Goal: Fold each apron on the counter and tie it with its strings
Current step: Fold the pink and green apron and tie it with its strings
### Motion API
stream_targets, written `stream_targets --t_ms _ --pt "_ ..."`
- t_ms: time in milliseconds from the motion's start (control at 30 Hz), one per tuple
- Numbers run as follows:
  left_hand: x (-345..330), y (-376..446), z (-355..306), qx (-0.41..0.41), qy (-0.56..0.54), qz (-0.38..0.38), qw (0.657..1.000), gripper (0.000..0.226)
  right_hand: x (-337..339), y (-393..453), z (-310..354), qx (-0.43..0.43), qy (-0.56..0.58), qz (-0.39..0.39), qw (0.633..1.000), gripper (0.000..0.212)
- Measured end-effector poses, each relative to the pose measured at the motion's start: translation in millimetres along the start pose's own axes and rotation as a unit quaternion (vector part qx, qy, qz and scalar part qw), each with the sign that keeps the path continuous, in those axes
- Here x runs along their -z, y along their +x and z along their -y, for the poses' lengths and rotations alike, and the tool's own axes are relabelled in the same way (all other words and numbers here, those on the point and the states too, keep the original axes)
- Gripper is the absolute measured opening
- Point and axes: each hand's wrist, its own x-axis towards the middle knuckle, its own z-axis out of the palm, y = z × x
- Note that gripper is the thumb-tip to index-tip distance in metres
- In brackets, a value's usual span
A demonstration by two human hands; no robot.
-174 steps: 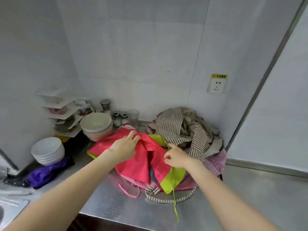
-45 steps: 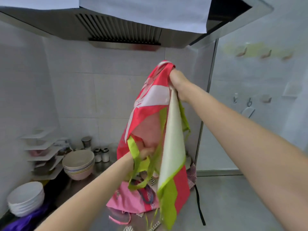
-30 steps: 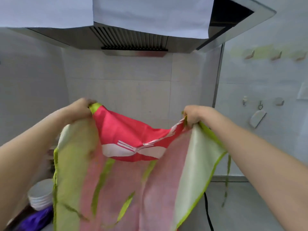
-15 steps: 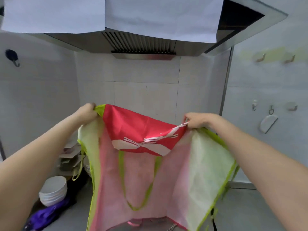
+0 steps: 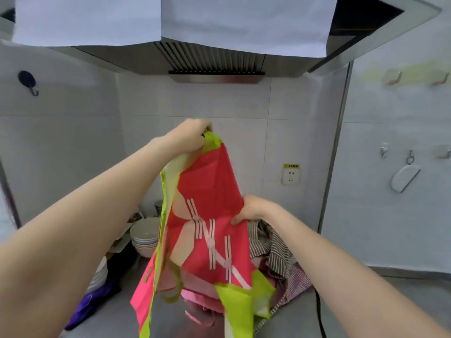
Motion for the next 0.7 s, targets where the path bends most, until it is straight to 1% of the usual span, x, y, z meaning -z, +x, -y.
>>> stream_targets --t_ms 67,100,133,167,200,233,267,300,333,367,400,433,467,500,533,567,600,633,667,700 --pt "8 1 11 0.004 0.023 -0.035 0.999 0.036 -3 5 -15 -0.035 -0.104 0.013 0.994 0.050" --pt "12 0 18 0.006 0.044 -0.048 0.998 0.036 -1 8 -23 -0.059 -0.127 0.002 0.990 0.046" --pt "13 -3 27 0.009 0.075 -0.046 0.996 0.036 6 8 -29 -0.082 -0.141 -0.032 0.986 0.040" --pt "13 -8 37 0.011 0.124 -0.034 0.992 0.035 15 6 -32 -0.101 -0.150 -0.086 0.980 0.034" --pt "11 -14 51 0.017 0.191 -0.004 0.982 0.035 27 4 -35 -0.118 -0.147 -0.152 0.970 0.029" --pt "6 -21 65 0.034 0.257 0.044 0.965 0.036 41 4 -38 -0.132 -0.135 -0.218 0.957 0.029" --pt "0 -28 79 0.066 0.310 0.110 0.942 0.039 56 6 -40 -0.139 -0.119 -0.274 0.944 0.029" --pt "-5 -36 88 0.111 0.348 0.198 0.910 0.044 70 7 -39 -0.137 -0.094 -0.316 0.934 0.030" --pt "-12 -41 95 0.144 0.362 0.300 0.871 0.054 81 8 -35 -0.125 -0.068 -0.341 0.929 0.029" --pt "-16 -46 94 0.155 0.349 0.390 0.838 0.071 87 10 -29 -0.098 -0.049 -0.350 0.930 0.027" --pt "-23 -48 91 0.153 0.304 0.453 0.824 0.089 88 12 -22 -0.065 -0.046 -0.347 0.934 0.026" --pt "-29 -50 80 0.154 0.210 0.487 0.834 0.100 86 13 -13 -0.031 -0.062 -0.336 0.939 0.026" --pt "-37 -51 65 0.162 0.077 0.490 0.853 0.102 82 12 -3 0.008 -0.095 -0.319 0.943 0.025" --pt "-49 -51 50 0.155 -0.049 0.464 0.871 0.097 76 12 7 0.047 -0.135 -0.300 0.943 0.024" --pt "-63 -49 35 0.131 -0.129 0.414 0.892 0.085 70 10 17 0.084 -0.175 -0.285 0.939 0.023" --pt "-75 -47 24 0.098 -0.160 0.357 0.915 0.068 65 9 26 0.118 -0.209 -0.280 0.929 0.022" --pt "-87 -44 17 0.073 -0.154 0.307 0.936 0.050 63 10 32 0.145 -0.230 -0.280 0.921 0.022" --pt "-94 -43 10 0.052 -0.131 0.266 0.954 0.037 62 10 35 0.159 -0.238 -0.281 0.916 0.021" --pt "-101 -43 10 0.051 -0.104 0.254 0.960 0.033 63 10 35 0.165 -0.239 -0.275 0.916 0.020" --pt "-107 -44 12 0.054 -0.081 0.270 0.958 0.034 65 10 32 0.158 -0.241 -0.260 0.922 0.021"
